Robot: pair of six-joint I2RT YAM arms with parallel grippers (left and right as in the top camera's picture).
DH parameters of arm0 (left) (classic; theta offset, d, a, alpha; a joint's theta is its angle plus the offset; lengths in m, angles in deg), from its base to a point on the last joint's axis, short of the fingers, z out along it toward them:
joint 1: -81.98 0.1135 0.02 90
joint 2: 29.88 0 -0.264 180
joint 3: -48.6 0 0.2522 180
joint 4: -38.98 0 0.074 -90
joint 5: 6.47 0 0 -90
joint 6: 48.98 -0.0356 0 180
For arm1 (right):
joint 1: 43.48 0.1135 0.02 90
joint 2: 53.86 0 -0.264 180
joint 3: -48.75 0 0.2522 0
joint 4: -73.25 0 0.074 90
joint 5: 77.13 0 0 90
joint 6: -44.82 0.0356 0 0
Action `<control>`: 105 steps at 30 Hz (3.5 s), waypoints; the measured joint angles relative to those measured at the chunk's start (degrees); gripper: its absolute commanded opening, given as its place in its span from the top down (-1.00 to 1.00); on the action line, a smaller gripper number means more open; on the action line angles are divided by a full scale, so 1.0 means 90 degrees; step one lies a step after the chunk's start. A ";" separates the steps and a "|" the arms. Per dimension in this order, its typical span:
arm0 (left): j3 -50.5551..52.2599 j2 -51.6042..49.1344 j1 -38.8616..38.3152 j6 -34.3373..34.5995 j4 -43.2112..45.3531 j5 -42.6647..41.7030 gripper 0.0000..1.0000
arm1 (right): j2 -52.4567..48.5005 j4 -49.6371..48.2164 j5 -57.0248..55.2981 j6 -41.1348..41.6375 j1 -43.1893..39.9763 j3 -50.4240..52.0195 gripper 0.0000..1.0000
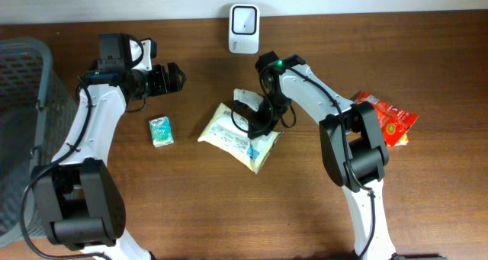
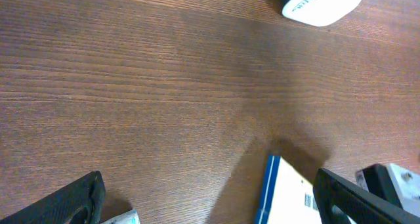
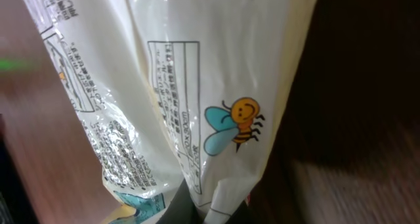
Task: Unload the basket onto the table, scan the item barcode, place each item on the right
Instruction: 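Lift the yellow bag up to the white scanner, then carry the bag away from the scanner and lower it toward the table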
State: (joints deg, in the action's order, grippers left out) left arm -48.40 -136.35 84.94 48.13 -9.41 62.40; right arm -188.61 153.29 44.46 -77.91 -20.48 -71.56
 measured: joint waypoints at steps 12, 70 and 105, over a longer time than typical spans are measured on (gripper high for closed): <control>0.0000 0.0000 0.0000 0.0000 0.0000 0.0000 -0.98 | 0.0996 -0.1321 -0.1921 0.2181 -0.0027 0.0049 0.92; 0.0000 0.0000 0.0000 0.0000 0.0002 0.0019 -0.98 | 0.1086 -0.4104 -1.0717 -0.4656 0.1236 0.0078 0.92; 0.0000 0.0000 0.0000 0.0000 0.0002 0.0019 -0.98 | 0.0432 -0.0294 -1.0652 0.1365 0.1649 0.0602 0.69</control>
State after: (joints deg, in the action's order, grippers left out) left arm -48.40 -136.35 84.94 48.13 -9.39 62.58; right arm -184.72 150.64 -51.40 -65.62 -5.64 -66.14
